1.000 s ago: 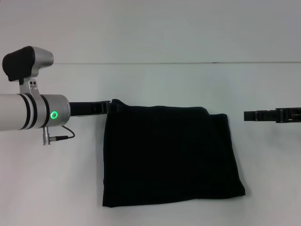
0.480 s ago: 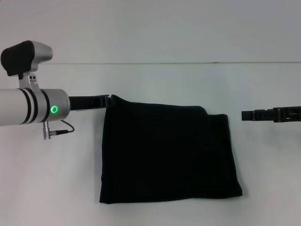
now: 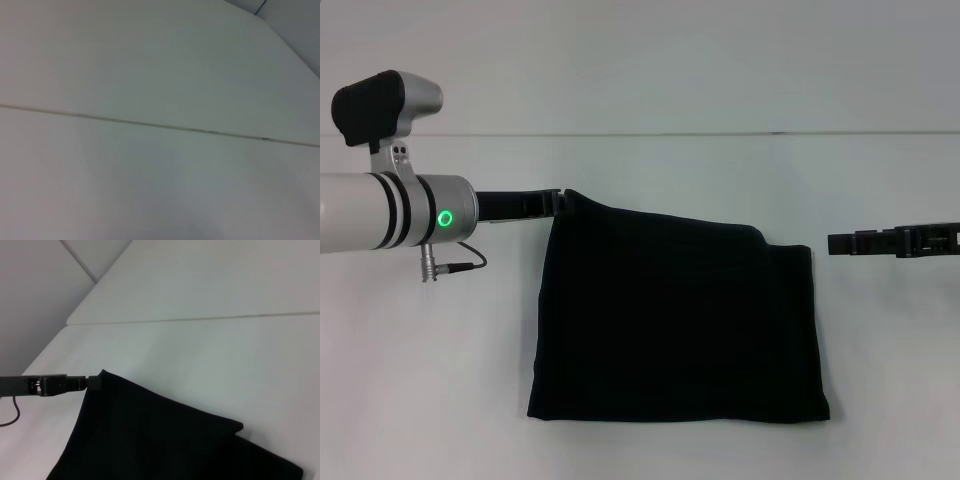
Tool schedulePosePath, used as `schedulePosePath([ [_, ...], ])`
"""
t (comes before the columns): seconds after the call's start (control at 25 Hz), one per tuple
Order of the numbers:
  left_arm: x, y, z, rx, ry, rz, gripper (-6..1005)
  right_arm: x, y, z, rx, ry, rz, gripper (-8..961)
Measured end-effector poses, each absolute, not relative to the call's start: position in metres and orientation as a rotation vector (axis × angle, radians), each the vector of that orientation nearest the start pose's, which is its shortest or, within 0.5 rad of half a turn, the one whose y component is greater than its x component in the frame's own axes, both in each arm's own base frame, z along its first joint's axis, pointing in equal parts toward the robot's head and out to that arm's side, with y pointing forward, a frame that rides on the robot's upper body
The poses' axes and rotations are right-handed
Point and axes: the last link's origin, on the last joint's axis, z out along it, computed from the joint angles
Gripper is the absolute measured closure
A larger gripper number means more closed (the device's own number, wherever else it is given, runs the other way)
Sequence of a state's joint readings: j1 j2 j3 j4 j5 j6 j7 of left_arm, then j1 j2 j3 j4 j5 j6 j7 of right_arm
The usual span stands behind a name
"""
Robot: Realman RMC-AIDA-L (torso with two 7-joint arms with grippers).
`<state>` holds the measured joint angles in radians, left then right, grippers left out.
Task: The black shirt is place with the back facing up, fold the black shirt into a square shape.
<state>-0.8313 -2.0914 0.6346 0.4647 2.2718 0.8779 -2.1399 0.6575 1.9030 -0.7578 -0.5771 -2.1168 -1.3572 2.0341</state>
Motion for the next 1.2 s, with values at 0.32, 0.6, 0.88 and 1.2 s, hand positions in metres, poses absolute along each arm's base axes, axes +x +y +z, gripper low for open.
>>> schedulePosePath([
  [0.32,-0.256,0.433,-0.028,-2.095,-1.435,-0.435,938,0.281,0.388,0.047,-2.441,1.348,0.428,240],
  [0.6,-0.259,0.434,-0.025,-2.076,-1.437,-0.441,938,0.28,0.389,0.046,-2.444,1.346,0.431,239],
  [0.88,-0.259,0.434,-0.025,-2.083,-1.438,-0.437,937,0.28,0.39,0.047,-2.437,1.344,0.43,240],
  [1.2,-0.257,0.431,-0.024,-2.106,-1.44,-0.448,917,0.28,0.39,0.047,-2.436,1.345,0.43,240],
])
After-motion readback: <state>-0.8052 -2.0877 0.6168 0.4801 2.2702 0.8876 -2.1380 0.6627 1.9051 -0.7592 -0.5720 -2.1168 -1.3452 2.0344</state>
